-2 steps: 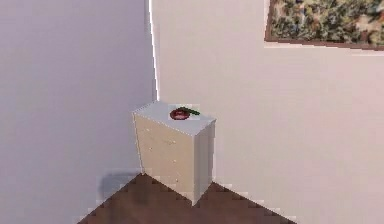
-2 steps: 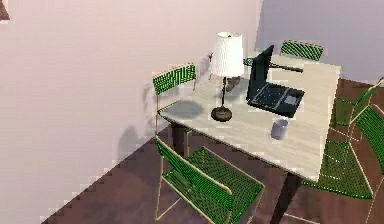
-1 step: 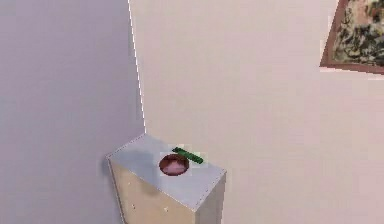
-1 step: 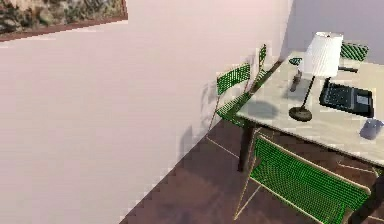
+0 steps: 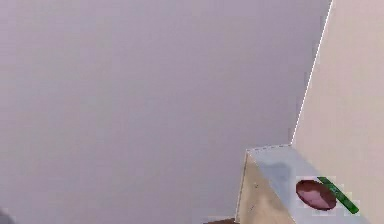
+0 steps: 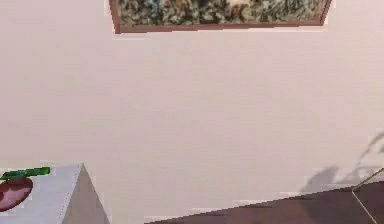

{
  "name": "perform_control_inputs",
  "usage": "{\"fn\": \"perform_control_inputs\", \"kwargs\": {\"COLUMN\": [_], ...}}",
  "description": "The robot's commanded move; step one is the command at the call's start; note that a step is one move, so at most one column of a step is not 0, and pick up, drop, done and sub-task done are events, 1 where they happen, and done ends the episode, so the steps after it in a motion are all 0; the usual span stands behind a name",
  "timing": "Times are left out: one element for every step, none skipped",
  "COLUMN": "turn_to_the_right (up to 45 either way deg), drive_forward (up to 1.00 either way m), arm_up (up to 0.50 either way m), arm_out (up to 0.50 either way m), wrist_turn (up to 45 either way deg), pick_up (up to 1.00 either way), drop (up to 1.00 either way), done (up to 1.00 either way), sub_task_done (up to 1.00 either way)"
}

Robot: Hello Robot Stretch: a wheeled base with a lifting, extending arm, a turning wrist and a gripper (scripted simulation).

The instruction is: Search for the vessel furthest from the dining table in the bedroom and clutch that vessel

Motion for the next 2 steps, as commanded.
{"fn": "perform_control_inputs", "kwargs": {"turn_to_the_right": [-45.0,0.0], "drive_forward": [0.0,0.0], "arm_up": [0.0,0.5], "arm_out": [0.0,0.0], "wrist_turn": [0.0,0.0], "pick_up": [0.0,0.0], "drop": [0.0,0.0], "done": [0.0,0.0], "sub_task_done": [0.0,0.0]}}
